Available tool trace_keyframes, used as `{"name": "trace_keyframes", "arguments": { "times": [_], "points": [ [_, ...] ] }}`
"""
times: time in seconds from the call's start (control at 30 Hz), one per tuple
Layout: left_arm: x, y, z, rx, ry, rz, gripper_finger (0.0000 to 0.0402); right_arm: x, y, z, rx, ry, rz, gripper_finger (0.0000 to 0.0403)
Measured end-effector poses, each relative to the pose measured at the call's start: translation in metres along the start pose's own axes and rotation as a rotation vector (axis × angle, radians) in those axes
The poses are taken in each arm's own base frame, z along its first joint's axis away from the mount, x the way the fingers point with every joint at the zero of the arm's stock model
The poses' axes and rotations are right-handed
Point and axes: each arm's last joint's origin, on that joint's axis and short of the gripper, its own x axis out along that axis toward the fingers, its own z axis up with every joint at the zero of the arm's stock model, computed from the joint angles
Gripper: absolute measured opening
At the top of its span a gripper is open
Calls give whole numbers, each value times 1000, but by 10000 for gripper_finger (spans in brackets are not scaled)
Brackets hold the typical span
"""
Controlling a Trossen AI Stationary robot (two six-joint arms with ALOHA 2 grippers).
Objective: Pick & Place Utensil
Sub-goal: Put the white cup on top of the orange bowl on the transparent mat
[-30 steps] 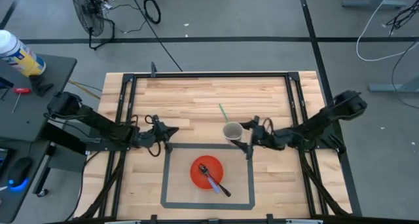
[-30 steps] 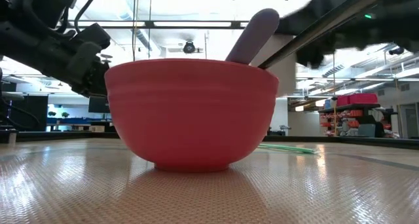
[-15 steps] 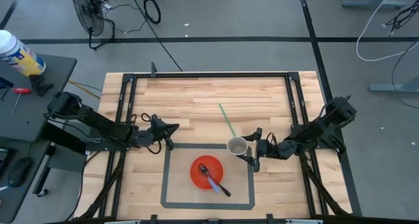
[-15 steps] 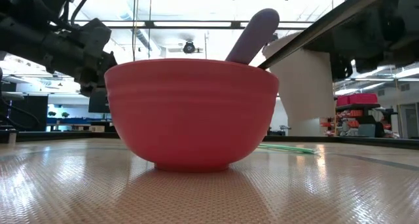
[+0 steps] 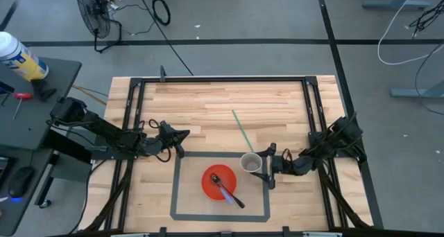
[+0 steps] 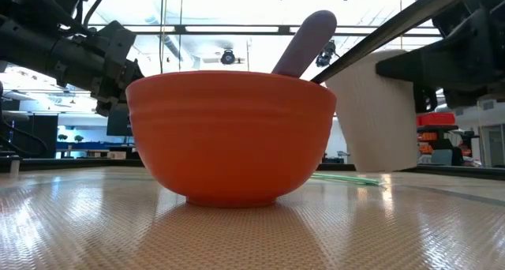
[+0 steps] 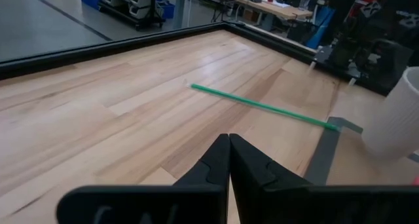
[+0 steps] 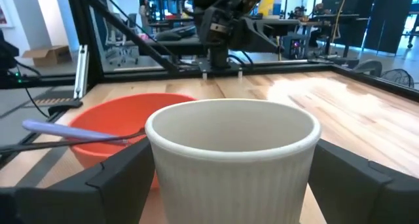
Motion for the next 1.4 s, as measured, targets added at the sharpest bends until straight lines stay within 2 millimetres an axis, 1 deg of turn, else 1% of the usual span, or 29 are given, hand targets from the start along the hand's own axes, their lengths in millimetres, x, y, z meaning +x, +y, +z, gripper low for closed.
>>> {"name": "trace_keyframes", "arguments": {
  "times": [0.13, 0.37, 0.5, 0.73, 0.9, 1.1, 1.4],
  "points": [
    [0, 0, 0, -26, 1, -1, 14, 5, 4, -4, -36, 4, 2, 350],
    [0, 0, 0, -45, 2, -3, 14, 6, 4, -7, -48, 16, -27, 351],
    [0, 0, 0, -45, 5, -8, 14, 7, 2, -10, -54, 43, -39, 362],
    [0, 0, 0, -45, 8, -13, 14, 8, 1, -10, -48, 47, -43, 393],
    [0, -1, 0, -45, 12, -20, 14, 6, 3, -6, -49, 54, -9, 395],
    [0, -1, -1, -42, 22, -36, 14, 1, 5, -1, -49, 133, 12, 394],
    [0, -1, -1, -42, 22, -36, 14, -11, -1, 7, -50, 331, 66, 396]
  ]
}}
